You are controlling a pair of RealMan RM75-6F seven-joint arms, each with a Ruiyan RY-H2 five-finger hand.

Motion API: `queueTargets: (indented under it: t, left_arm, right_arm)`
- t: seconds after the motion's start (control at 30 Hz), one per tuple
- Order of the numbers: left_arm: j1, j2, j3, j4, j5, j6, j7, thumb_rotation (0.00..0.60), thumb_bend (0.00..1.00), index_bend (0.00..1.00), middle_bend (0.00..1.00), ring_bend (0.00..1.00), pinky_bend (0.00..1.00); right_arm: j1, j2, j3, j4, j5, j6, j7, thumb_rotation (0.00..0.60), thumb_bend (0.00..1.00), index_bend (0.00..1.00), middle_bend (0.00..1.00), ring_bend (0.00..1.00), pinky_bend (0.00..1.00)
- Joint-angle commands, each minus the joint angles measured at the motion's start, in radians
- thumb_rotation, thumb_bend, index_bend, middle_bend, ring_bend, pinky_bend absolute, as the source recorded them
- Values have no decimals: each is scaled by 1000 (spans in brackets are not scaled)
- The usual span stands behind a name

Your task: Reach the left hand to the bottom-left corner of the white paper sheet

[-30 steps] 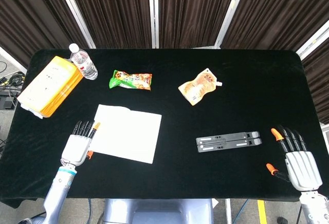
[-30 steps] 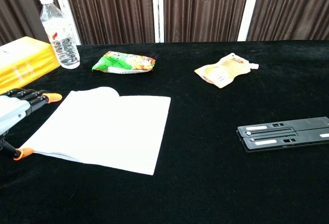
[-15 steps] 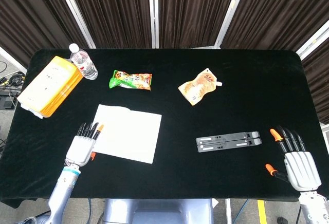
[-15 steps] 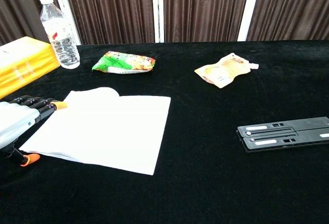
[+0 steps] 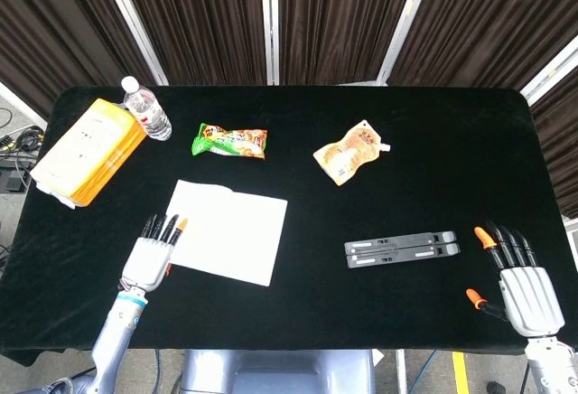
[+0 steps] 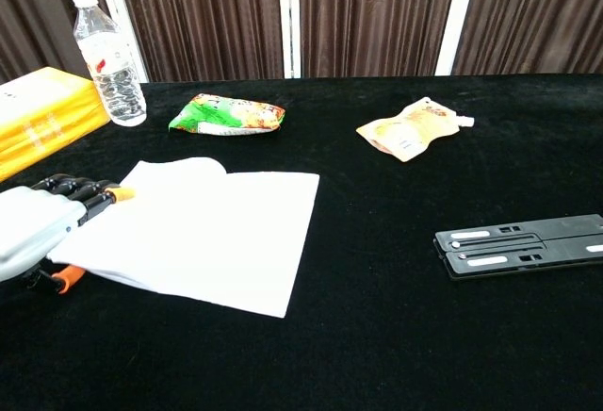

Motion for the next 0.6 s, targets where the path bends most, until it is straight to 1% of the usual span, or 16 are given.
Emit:
queueTargets:
  t: [0.03,0.3,0.6]
  left_arm:
    - [0,3,7,-4,30,29,-14,600,564,0,0,0,0]
    - [-3,14,19,-25,115,98,-37,600,565,0,0,0,0]
    - [-47,-5,5,-35,220,144,-38,600,558,0,0,0,0]
  right_arm:
    - [0,0,-1,0,0,-1,-1,600,68,0,0,0,0]
    - [-1,0,-2,-3,-2,0,-3,600,68,0,0,0,0]
    - [-1,1,0,-5,1,1,1,600,67,0,0,0,0]
